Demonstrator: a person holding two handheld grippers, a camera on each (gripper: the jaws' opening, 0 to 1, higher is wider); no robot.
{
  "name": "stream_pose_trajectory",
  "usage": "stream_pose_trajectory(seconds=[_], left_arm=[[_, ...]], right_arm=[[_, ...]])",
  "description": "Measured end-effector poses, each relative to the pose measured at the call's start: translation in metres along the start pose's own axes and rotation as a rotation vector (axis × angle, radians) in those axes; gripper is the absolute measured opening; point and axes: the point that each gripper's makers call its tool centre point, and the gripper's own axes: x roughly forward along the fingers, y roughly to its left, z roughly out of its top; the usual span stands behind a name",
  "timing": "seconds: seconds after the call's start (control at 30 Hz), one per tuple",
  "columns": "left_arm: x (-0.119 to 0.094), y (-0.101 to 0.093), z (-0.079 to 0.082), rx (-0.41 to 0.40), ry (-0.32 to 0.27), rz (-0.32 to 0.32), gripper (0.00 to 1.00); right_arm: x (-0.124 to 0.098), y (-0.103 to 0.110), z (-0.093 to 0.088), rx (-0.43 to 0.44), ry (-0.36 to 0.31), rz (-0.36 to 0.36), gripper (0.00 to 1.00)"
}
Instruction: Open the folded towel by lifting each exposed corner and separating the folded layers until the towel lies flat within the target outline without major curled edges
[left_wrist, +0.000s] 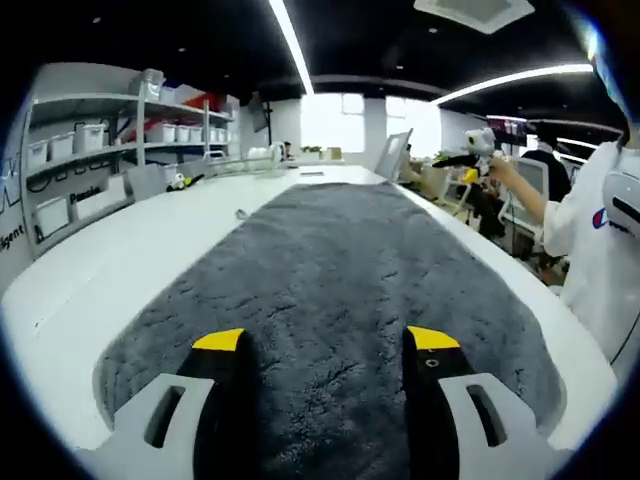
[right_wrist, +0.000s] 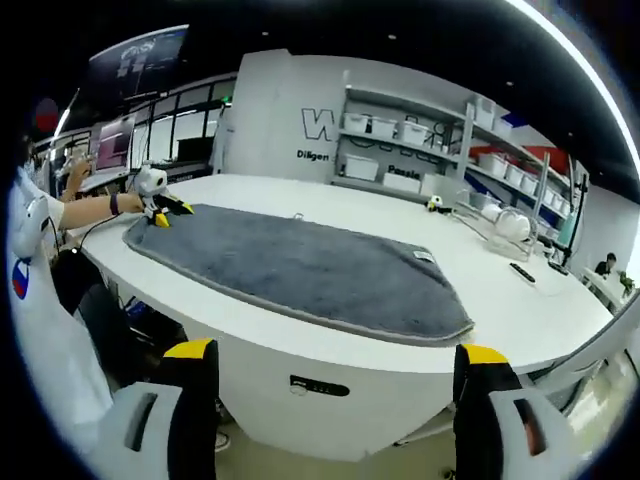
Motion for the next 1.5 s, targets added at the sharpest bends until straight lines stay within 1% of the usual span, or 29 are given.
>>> stream_pose_trajectory(seconds=[0.17,0.23,0.33,0.37,0.43,0.5,0.53,0.57,0.6,0.67,0.7,0.73,0.77,0.8,0.87,0.9,0.93,0.97,1.03,1.07,1.1,1.13,1.17,1.23,1.3,1.37,1.43,1.5], left_arm=[[-0.043,0.004,-0.016,-0.016,0.042,0.062,0.60],[-0.066,0.007,-0.025,-0.028,0.062,0.105,0.60],[-0.093,0.007,-0.034,-0.051,0.065,0.153,0.62],[-0.100,0.008,-0.036,-0.044,0.070,0.181,0.62],[-0.114,0.004,-0.039,-0.049,0.114,0.230,0.62],[-0.124,-0.007,-0.033,0.007,0.147,0.270,0.63],[-0.129,-0.014,-0.026,0.034,0.138,0.287,0.67],[-0.132,-0.020,-0.021,0.039,0.130,0.299,0.69],[-0.138,-0.030,-0.016,0.014,0.120,0.312,0.71],[-0.149,-0.052,-0.010,-0.062,0.098,0.359,0.75],[-0.155,-0.066,-0.002,-0.078,0.056,0.389,0.80],[-0.164,-0.070,0.000,-0.101,0.035,0.429,0.84],[-0.172,-0.076,0.004,-0.106,0.016,0.471,0.88],[-0.181,-0.080,0.008,-0.089,-0.004,0.515,0.93],[-0.198,-0.088,0.006,-0.105,0.017,0.613,1.00],[-0.203,-0.095,0.007,-0.087,0.022,0.634,0.99],[-0.207,-0.102,0.008,-0.090,0.009,0.639,0.99],[-0.211,-0.108,0.009,-0.132,-0.013,0.661,0.99],[-0.212,-0.118,0.011,-0.157,-0.064,0.652,0.99],[-0.214,-0.121,0.011,-0.177,-0.096,0.668,0.99],[-0.220,-0.121,0.006,-0.191,-0.123,0.723,0.99],[-0.221,-0.124,0.000,-0.207,-0.121,0.744,0.99],[-0.221,-0.127,-0.008,-0.235,-0.111,0.751,0.99],[-0.220,-0.134,-0.021,-0.299,-0.100,0.741,0.99],[-0.220,-0.137,-0.023,-0.297,-0.117,0.744,0.99],[-0.218,-0.138,-0.024,-0.304,-0.116,0.742,0.99],[-0.217,-0.139,-0.025,-0.299,-0.108,0.744,0.99],[-0.216,-0.138,-0.022,-0.294,-0.132,0.746,0.99]], right_arm=[[0.017,0.008,0.007,-0.017,0.004,0.031,0.99],[0.026,0.011,0.010,-0.028,0.007,0.051,0.99],[0.037,0.017,0.016,-0.046,0.007,0.074,0.99],[0.040,0.019,0.017,-0.052,0.008,0.083,0.99],[0.046,0.022,0.020,-0.062,0.013,0.095,0.99],[0.050,0.023,0.021,-0.071,0.020,0.099,0.99],[0.051,0.023,0.021,-0.073,0.021,0.098,0.99],[0.052,0.022,0.021,-0.077,0.023,0.093,0.99],[0.052,0.020,0.021,-0.078,0.023,0.088,0.99],[0.051,0.017,0.021,-0.076,0.023,0.082,0.99],[0.049,0.016,0.019,-0.074,0.022,0.082,0.99],[0.048,0.015,0.018,-0.071,0.022,0.080,0.99],[0.047,0.014,0.017,-0.068,0.022,0.078,0.99],[0.046,0.013,0.015,-0.066,0.025,0.076,0.99],[0.044,0.007,0.011,-0.060,0.033,0.068,0.99],[0.043,0.005,0.010,-0.058,0.036,0.062,0.99],[0.042,0.002,0.009,-0.055,0.039,0.057,0.99],[0.041,0.000,0.008,-0.050,0.040,0.051,0.99],[0.040,-0.004,0.007,-0.040,0.037,0.042,0.99],[0.040,-0.005,0.007,-0.035,0.034,0.039,0.99],[0.039,-0.008,0.005,-0.024,0.031,0.037,0.99],[0.039,-0.010,0.003,-0.013,0.031,0.036,0.99],[0.039,-0.012,0.000,0.001,0.033,0.038,0.99],[0.038,-0.016,-0.006,0.027,0.043,0.039,0.99],[0.038,-0.022,-0.011,0.042,0.059,0.022,0.99],[0.040,-0.029,-0.015,0.059,0.069,-0.003,0.99],[0.042,-0.033,-0.016,0.086,0.063,-0.019,0.99],[0.044,-0.034,-0.016,0.098,0.059,-0.025,0.99]])
